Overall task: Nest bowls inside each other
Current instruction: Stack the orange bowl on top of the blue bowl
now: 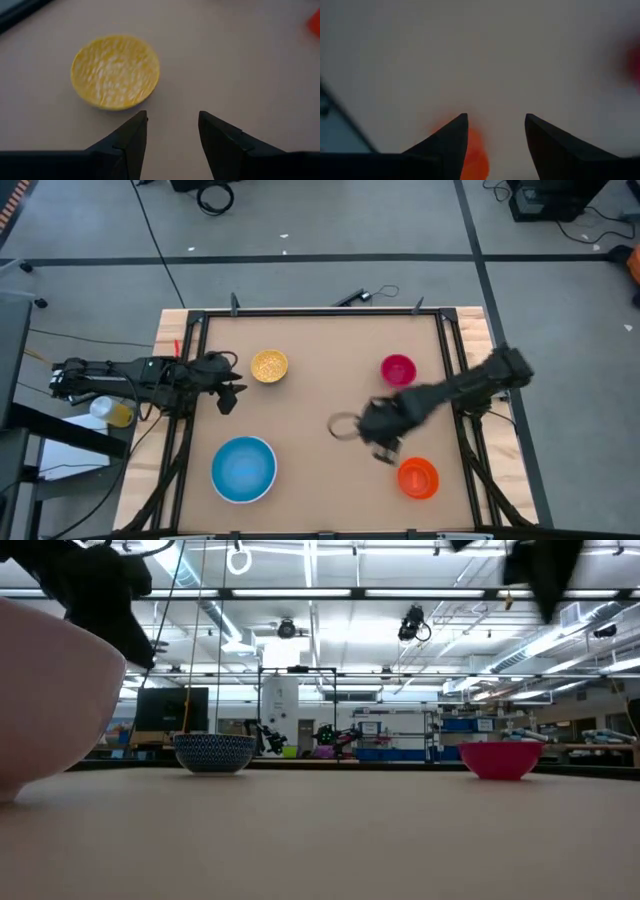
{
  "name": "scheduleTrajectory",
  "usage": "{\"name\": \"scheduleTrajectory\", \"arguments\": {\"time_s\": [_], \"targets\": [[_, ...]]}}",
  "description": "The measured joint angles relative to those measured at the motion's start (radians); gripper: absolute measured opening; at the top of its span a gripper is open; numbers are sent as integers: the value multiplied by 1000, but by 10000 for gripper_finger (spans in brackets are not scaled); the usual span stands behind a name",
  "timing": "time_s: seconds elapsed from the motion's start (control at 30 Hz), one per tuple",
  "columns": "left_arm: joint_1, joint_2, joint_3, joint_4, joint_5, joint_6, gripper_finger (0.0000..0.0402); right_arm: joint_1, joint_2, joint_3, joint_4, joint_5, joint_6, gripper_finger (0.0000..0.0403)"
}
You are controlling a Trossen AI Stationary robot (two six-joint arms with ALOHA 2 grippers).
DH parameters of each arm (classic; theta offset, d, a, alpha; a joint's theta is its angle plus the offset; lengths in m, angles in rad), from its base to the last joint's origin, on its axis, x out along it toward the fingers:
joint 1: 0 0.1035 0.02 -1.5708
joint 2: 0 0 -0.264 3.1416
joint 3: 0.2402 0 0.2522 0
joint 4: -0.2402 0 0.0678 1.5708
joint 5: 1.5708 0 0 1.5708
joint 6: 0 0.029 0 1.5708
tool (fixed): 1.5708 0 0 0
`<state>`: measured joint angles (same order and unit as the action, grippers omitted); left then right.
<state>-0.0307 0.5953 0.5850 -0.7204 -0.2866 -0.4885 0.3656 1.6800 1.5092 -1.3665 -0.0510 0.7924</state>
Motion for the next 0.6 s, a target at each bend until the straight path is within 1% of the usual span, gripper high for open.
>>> {"name": "scheduleTrajectory", "arguments": {"time_s": [0.13, 0.27, 0.4, 0.6], "targets": [[0, 0, 0, 78, 1, 11, 181, 125, -132, -240, 137, -49, 86, 191], [0, 0, 0, 141, 1, 5, 181, 202, -214, -448, 335, -132, 188, 182], [0, 8, 0, 200, -11, 2, 181, 240, -244, -568, 475, -147, 207, 174], [1, 57, 0, 249, -92, 2, 181, 272, -244, -688, 476, -91, 198, 167]]}}
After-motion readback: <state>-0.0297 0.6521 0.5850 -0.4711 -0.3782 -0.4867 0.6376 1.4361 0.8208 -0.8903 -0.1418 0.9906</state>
